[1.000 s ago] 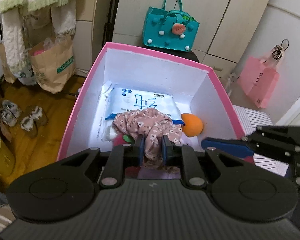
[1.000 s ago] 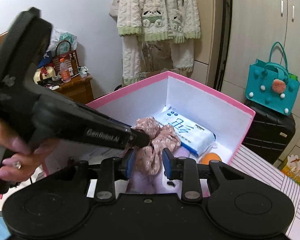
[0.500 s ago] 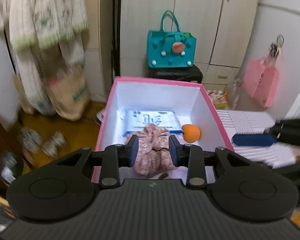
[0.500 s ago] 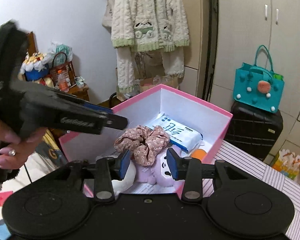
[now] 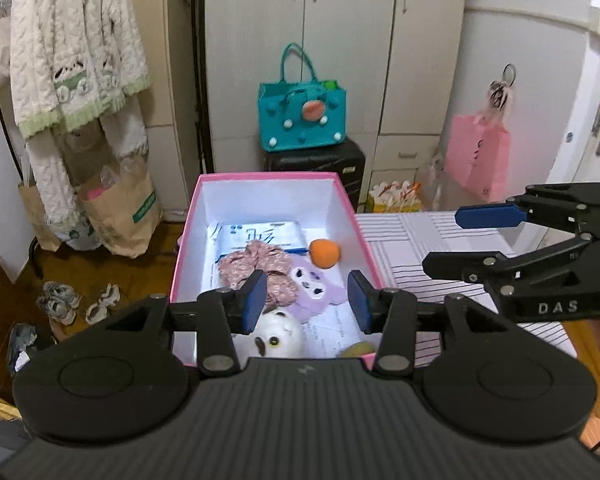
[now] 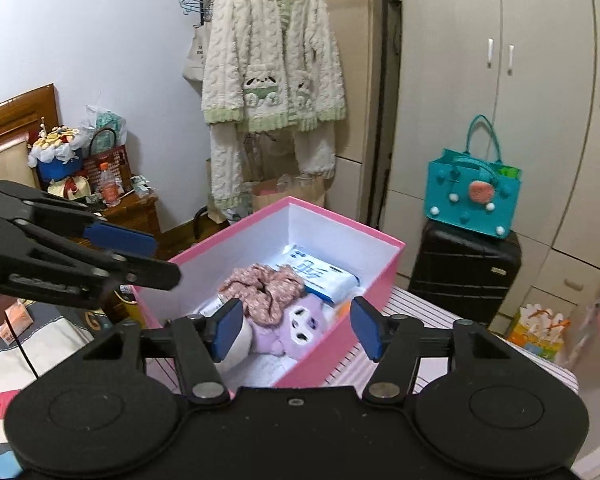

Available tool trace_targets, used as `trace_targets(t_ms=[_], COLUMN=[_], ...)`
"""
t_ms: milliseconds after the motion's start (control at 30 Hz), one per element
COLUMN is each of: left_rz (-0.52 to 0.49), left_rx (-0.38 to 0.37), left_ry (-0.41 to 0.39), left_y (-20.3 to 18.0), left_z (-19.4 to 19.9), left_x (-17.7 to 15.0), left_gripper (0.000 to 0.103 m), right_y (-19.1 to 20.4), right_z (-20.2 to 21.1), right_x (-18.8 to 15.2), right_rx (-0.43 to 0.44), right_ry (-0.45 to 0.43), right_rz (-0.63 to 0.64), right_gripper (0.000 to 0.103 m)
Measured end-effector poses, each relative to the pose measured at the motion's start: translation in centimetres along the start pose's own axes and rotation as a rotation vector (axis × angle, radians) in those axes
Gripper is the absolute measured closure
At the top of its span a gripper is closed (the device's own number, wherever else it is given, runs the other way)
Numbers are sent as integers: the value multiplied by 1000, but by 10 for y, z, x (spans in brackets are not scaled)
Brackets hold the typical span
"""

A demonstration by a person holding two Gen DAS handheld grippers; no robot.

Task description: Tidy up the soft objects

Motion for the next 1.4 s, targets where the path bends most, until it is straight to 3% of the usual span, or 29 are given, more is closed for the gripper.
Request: trace_targets(t_ms=[133,200,233,467,800,1133,1300,1400], left_rz=[-10,-15,-21,-19,-12,-3,-10,5], left_rx=[-6,-7,-12,-42,-40,10,39,53], left_ry=[-39,-54,-59,-75,-71,-58,-70,-71], left_y=[-15,-23,-28,-51,-69,-65,-65,-66], left_z=[12,15,16,17,14,11,12,11], left_x=[-2,-4,-6,-25,-48,-64,-63,-65], left_gripper=[55,54,53,48,39,35,23,5], right_y=[-11,-16,-18,-27,-7,-12,-18,-20], right_z=[20,29,34,53,83,81,78,82], right_x=[-7,-11,-15,-42,-68,-90,-100,-104], right_rx=[-33,-59,-75,-222,-240,-214,-231,-292], right_ry=[-34,-61,-81,-75,-160,-130,-132,-152], right_rz=[-18,-42,-55,-48,29,-85,-117,-104], right_gripper=[26,5,4,0,0,0,0,0])
Point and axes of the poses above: each gripper's, at about its wrist camera, not at the fingertips, and z roughly against the way its jaws point, y to its left, x to its top, the point moved 10 cm from there along -z, roughly the way its jaws point, and after that the axes turned 11 degrees about -z, right-handed, at the moved point
